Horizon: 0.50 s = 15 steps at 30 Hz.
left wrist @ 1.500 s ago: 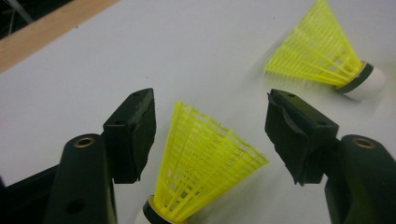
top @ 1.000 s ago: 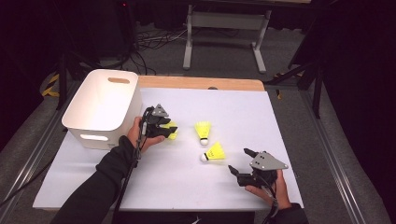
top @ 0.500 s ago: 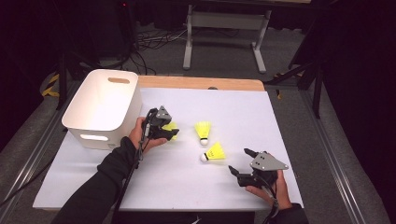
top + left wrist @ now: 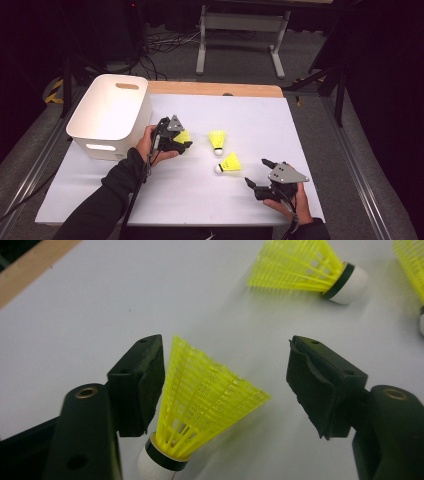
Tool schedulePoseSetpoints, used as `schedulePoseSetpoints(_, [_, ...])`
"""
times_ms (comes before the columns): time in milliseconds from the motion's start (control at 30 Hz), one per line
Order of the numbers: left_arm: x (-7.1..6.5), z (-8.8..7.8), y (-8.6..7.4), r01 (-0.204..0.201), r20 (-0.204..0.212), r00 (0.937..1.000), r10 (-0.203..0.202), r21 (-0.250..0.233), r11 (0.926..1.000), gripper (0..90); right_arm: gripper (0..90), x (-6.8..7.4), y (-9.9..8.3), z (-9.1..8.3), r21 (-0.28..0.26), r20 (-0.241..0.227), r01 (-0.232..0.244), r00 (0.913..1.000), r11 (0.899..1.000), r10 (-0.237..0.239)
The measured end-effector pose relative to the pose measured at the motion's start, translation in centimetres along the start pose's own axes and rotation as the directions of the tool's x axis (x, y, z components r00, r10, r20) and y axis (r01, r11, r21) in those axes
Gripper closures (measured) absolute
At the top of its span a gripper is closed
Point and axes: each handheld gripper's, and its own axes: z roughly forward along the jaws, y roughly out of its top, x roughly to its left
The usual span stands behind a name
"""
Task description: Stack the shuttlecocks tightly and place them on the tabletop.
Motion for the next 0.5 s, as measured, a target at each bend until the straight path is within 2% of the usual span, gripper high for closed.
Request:
schedulePoseSetpoints(67, [-0.5, -0.8, 0.0, -0.028, 0.000, 0.9996, 0.028, -0.038, 0.9989, 30.0, 18.3, 0.0, 0.0, -0.1, -0.005, 0.002, -0.001, 1.0000, 1.000, 0.001])
schedulePoseSetpoints(133, [-1.1, -1.7, 0.0, -0.068, -0.024, 0.9975, 0.067, -0.070, 0.9952, 25.8, 18.3, -0.1, 0.0, -0.1, -0.008, 0.006, -0.003, 1.0000, 1.000, 0.003])
schedulePoseSetpoints(300, [-2.3, -4.2, -0.4, -0.135, -0.048, 0.9905, 0.129, -0.165, 0.9770, 22.8, 18.3, -0.1, 0.1, -0.1, -0.009, 0.004, -0.006, 1.0000, 1.000, 0.006])
schedulePoseSetpoints(333, [-2.3, -4.2, -0.4, -0.135, -0.048, 0.9905, 0.129, -0.165, 0.9770, 22.7, 18.3, -0.1, 0.1, -0.1, -0.009, 0.004, -0.006, 1.0000, 1.000, 0.006])
schedulePoseSetpoints(367, [-2.8, -5.1, -0.8, -0.161, -0.064, 0.9865, 0.151, -0.200, 0.9665, 22.0, 18.3, 0.0, 0.1, -0.1, -0.008, 0.005, -0.004, 1.0000, 1.000, 0.004])
schedulePoseSetpoints(400, [-3.0, -5.6, -1.0, -0.170, -0.060, 0.9851, 0.161, -0.219, 0.9607, 21.4, 18.3, 0.0, 0.1, -0.1, -0.009, 0.004, -0.007, 1.0000, 1.000, 0.007])
schedulePoseSetpoints(500, [-3.8, -7.0, -1.8, -0.211, -0.085, 0.9771, 0.195, -0.252, 0.9445, 20.9, 18.6, 0.0, 0.1, -0.1, -0.008, 0.002, -0.009, 1.0000, 1.000, 0.009])
